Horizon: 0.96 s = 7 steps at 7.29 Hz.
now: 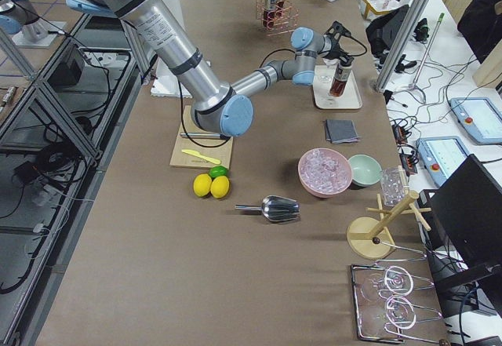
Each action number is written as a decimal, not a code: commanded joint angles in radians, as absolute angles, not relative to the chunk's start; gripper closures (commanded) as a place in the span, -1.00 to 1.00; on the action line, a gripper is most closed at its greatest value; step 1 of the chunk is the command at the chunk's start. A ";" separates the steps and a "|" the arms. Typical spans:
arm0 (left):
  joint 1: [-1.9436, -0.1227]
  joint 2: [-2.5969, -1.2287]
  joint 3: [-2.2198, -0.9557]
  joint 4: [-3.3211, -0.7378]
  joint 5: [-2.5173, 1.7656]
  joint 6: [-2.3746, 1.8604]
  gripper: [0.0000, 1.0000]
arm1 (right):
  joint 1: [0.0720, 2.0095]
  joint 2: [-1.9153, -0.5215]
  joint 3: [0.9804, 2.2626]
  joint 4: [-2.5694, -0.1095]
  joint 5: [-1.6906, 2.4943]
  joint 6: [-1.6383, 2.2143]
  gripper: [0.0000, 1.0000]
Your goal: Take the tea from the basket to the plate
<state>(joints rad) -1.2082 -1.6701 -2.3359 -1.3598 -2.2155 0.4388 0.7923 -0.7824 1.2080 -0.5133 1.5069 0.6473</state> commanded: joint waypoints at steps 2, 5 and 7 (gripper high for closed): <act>-1.273 -1.644 -2.257 -1.364 -2.220 0.692 1.00 | 0.773 -0.787 1.187 -0.511 1.483 0.647 1.00; -1.411 -1.748 -2.015 -1.394 -2.318 0.971 1.00 | 0.775 -0.785 1.175 -0.479 1.479 0.649 1.00; -1.446 -1.807 -1.892 -1.405 -2.318 1.099 1.00 | 0.775 -0.790 1.173 -0.479 1.477 0.649 1.00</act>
<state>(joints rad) -1.4087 -1.7542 -2.0045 -1.3935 -2.3081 0.9794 0.7742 -0.7863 1.1754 -0.4828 1.4793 0.6488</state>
